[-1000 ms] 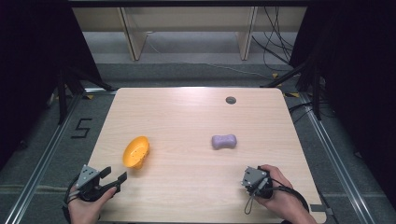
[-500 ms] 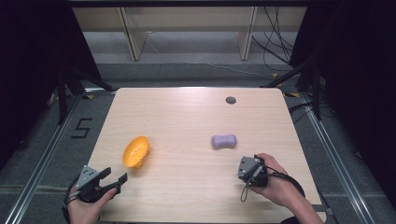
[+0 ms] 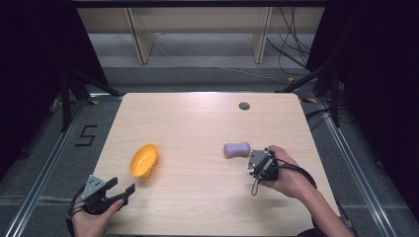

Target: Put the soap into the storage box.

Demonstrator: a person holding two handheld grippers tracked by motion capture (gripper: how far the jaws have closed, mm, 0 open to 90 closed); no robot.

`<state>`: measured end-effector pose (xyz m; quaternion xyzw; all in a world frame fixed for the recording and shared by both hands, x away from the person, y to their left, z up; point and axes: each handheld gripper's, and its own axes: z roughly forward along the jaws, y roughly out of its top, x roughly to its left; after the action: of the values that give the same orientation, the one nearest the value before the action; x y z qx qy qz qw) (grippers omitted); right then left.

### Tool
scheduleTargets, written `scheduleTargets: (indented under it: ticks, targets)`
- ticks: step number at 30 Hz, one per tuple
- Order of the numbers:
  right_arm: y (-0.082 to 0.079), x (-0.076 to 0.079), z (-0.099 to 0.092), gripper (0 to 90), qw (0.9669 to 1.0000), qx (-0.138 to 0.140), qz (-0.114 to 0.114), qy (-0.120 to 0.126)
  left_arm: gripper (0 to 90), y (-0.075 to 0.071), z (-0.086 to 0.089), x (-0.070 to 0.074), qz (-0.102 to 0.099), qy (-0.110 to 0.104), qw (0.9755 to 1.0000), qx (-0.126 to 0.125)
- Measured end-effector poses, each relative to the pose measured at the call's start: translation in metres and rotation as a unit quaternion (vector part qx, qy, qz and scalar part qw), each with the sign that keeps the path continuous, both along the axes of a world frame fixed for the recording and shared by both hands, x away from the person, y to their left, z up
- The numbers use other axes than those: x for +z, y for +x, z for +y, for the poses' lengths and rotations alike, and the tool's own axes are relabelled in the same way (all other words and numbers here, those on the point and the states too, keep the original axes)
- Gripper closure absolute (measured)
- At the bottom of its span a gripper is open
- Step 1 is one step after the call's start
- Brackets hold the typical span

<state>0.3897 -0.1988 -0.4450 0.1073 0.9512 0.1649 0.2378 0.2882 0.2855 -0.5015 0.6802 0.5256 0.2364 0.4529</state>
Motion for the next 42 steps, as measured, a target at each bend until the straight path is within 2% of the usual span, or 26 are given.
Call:
scheduleTargets:
  ticks: [1, 7, 8, 9, 10, 12, 13, 14, 15, 16, 17, 18, 19, 21, 23, 25, 26, 29, 30, 33, 36, 37, 41, 42]
  targets:
    - [0.002, 0.000, 0.001, 39.6, 1.0000, -0.008, 0.002, 0.001, 26.2, 0.000, 0.000, 0.000, 0.000, 0.000, 1.0000, 0.000]
    - [0.015, 0.000, 0.008, 39.1, 0.9999, 0.002, 0.012, -0.003, 26.1, 0.000, 0.000, 0.000, 0.001, 0.001, 1.0000, 0.000]
    - [0.018, -0.001, 0.009, 39.0, 0.9998, 0.017, 0.012, -0.007, 26.0, 0.000, 0.000, 0.000, 0.000, 0.002, 1.0000, 0.001]
    - [0.019, -0.001, 0.010, 39.0, 0.9998, 0.006, 0.017, -0.007, 26.0, 0.000, 0.000, 0.000, 0.001, 0.003, 1.0000, 0.001]
    - [0.026, -0.002, 0.013, 39.0, 0.9993, 0.028, 0.021, -0.013, 26.1, 0.000, 0.000, 0.000, 0.001, 0.003, 1.0000, 0.001]
    - [0.029, -0.003, 0.014, 38.9, 0.9991, 0.032, 0.023, -0.015, 26.0, 0.000, 0.000, 0.000, 0.000, 0.003, 1.0000, 0.001]
    - [0.030, -0.003, 0.015, 38.6, 0.9992, 0.019, 0.031, -0.016, 26.0, 0.000, 0.000, 0.000, 0.000, 0.003, 1.0000, 0.001]
    - [0.034, -0.004, 0.016, 38.4, 0.9987, 0.027, 0.039, -0.014, 26.0, 0.000, 0.000, 0.000, 0.000, 0.002, 1.0000, 0.001]
    - [0.039, -0.003, 0.017, 38.3, 0.9985, 0.036, 0.035, -0.022, 26.0, 0.001, 0.000, -0.001, 0.000, 0.002, 1.0000, 0.000]
    - [0.042, -0.003, 0.018, 38.2, 0.9987, 0.026, 0.037, -0.024, 26.0, 0.001, 0.001, -0.001, 0.000, 0.001, 1.0000, -0.001]
    - [0.049, -0.003, 0.019, 38.1, 0.9979, 0.047, 0.033, -0.031, 26.0, 0.001, 0.001, -0.001, 0.001, 0.000, 1.0000, 0.000]
    - [0.054, -0.003, 0.021, 38.1, 0.9982, 0.029, 0.044, -0.028, 26.0, 0.001, 0.001, -0.001, 0.001, 0.000, 1.0000, 0.002]
    - [0.054, -0.003, 0.021, 38.1, 0.9982, 0.029, 0.044, -0.028, 26.0, 0.000, 0.000, 0.000, 0.003, 0.002, 1.0000, 0.004]
    - [0.067, -0.002, 0.024, 38.0, 0.9978, 0.028, 0.049, -0.035, 26.0, 0.000, 0.000, 0.000, 0.005, 0.002, 1.0000, 0.004]
    - [0.076, 0.000, 0.027, 38.2, 0.9962, 0.047, 0.057, -0.046, 26.0, 0.000, 0.000, 0.000, 0.005, 0.002, 1.0000, 0.004]
    - [0.079, 0.003, 0.029, 38.2, 0.9956, 0.022, 0.072, -0.057, 26.0, 0.000, 0.001, 0.000, 0.005, 0.001, 1.0000, 0.004]
    - [0.084, 0.003, 0.031, 38.3, 0.9953, 0.033, 0.071, -0.057, 26.0, 0.000, 0.001, 0.000, 0.006, 0.000, 1.0000, 0.005]
    - [0.089, 0.004, 0.034, 38.3, 0.9945, 0.025, 0.080, -0.063, 26.0, 0.001, 0.001, -0.001, 0.003, -0.004, 1.0000, 0.005]
    - [0.093, 0.004, 0.035, 38.2, 0.9936, 0.035, 0.084, -0.067, 26.0, 0.001, 0.001, -0.001, 0.003, -0.003, 1.0000, 0.005]
    - [0.102, 0.002, 0.040, 39.1, 0.9911, 0.036, 0.096, -0.084, 26.0, 0.001, 0.002, -0.001, 0.004, -0.002, 1.0000, 0.005]
    - [0.106, -0.001, 0.043, 39.2, 0.9898, 0.039, 0.103, -0.090, 26.0, 0.001, 0.002, -0.001, 0.004, -0.003, 1.0000, 0.006]
    - [0.109, -0.002, 0.044, 39.4, 0.9892, 0.061, 0.096, -0.092, 25.9, 0.001, 0.002, -0.001, 0.004, -0.002, 1.0000, 0.007]
    - [0.111, -0.004, 0.049, 39.3, 0.9878, 0.054, 0.103, -0.104, 25.4, 0.000, 0.003, -0.001, 0.005, -0.006, 0.9999, 0.010]
    - [0.113, -0.005, 0.051, 39.3, 0.9877, 0.072, 0.094, -0.102, 25.4, 0.001, 0.003, -0.001, 0.003, -0.008, 0.9999, 0.009]
